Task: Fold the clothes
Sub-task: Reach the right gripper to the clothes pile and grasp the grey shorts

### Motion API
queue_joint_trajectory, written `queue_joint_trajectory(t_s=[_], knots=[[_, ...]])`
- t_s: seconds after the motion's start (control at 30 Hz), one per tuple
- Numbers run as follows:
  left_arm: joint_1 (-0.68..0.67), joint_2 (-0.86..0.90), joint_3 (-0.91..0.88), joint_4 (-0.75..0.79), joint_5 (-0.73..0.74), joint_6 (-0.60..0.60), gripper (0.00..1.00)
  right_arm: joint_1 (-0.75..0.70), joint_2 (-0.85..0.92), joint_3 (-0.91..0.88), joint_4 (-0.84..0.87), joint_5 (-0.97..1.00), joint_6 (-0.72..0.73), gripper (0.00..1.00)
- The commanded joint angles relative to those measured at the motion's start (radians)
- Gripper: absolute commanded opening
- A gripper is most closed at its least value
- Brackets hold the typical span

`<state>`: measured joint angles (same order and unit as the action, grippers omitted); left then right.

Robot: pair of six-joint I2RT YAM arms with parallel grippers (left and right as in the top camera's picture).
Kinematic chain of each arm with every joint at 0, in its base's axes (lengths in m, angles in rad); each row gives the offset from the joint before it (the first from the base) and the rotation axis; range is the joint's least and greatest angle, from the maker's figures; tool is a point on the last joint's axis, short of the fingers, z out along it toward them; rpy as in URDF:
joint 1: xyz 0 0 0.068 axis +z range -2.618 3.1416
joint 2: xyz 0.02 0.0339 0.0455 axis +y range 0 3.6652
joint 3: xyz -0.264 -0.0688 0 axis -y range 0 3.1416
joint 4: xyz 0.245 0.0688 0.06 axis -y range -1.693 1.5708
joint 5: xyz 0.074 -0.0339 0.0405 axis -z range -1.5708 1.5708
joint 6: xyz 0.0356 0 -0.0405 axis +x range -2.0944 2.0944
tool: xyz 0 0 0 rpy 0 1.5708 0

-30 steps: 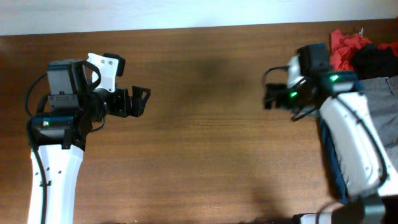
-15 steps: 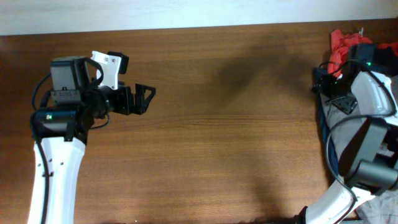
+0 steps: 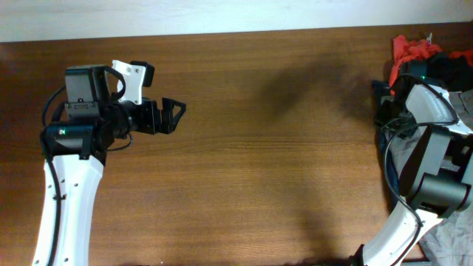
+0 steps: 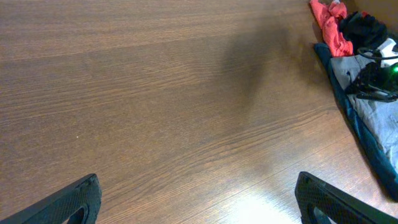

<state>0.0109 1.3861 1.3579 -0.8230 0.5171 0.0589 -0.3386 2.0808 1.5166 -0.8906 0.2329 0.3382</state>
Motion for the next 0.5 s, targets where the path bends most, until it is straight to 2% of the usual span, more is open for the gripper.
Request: queue_joint_trajectory(t_s=[0.0,0.03,0.2,0.33,0.47], knots=[[0.005,0.009,0.023,0.004,0.018,-0.007,0.99,0.005,-0.005,0.037,-0.030,0.103,0.042,0.23],[0.005,0.009,0.023,0.004,0.018,-0.007,0.99,0.005,-0.010,0.055,-0.048,0.114,0.049,0.17],[0.005,0.009,0.023,0.004,0.018,-0.007,0.99,0.006,-0.027,0.160,-0.135,0.111,0.048,0.04],[0.005,0.009,0.023,0.008,0.018,-0.007,0.99,0.030,-0.042,0.249,-0.219,0.062,0.028,0.04],[0.005,0.009,0.023,0.007,0.018,-0.007,0.99,0.067,-0.060,0.270,-0.228,-0.068,-0.103,0.04]])
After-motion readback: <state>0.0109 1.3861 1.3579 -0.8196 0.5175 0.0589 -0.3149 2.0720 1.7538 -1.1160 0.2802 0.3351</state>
